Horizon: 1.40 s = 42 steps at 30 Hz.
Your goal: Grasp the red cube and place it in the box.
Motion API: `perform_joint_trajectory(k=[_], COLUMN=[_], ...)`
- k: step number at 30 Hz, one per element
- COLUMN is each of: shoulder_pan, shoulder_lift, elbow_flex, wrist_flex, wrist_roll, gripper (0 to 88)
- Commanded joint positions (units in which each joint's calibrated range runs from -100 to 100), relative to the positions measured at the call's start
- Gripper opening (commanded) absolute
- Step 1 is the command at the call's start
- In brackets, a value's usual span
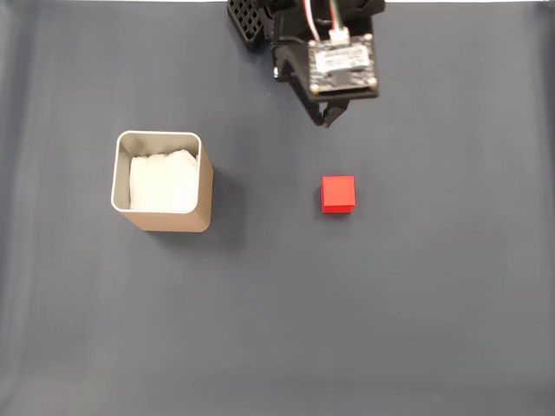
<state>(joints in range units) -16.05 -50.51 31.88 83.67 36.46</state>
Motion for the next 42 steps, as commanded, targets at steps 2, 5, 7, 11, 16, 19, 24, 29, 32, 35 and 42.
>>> perform_joint_trajectory(k=[2, 5, 7, 11, 16, 19, 24, 29, 32, 35, 42], shoulder_pan=[-1.74, -3.09, -3.37, -3.51, -3.09, -2.87, -2.31, -1.03, 0.32, 1.39, 4.3], shoulder_lift=[4.77, 7.54, 9.1, 11.7, 13.95, 14.64, 14.99, 14.47, 13.95, 13.86, 12.48], elbow_flex=[-7.45, -9.91, -11.0, -12.28, -13.46, -13.64, -11.46, -7.54, -4.89, -2.71, 5.04], wrist_flex=[4.35, 6.07, 6.15, 5.82, 3.77, 2.38, -0.74, -5.01, -8.46, -10.92, -19.45], wrist_roll=[-1.42, -1.9, -2.15, -2.1, -1.22, -0.49, -0.29, 0.2, 0.68, 1.22, 3.08], gripper=[0.9, 3.0, 5.0, 8.8, 14.9, 17.3, 22.1, 25.5, 28.2, 30.0, 33.0])
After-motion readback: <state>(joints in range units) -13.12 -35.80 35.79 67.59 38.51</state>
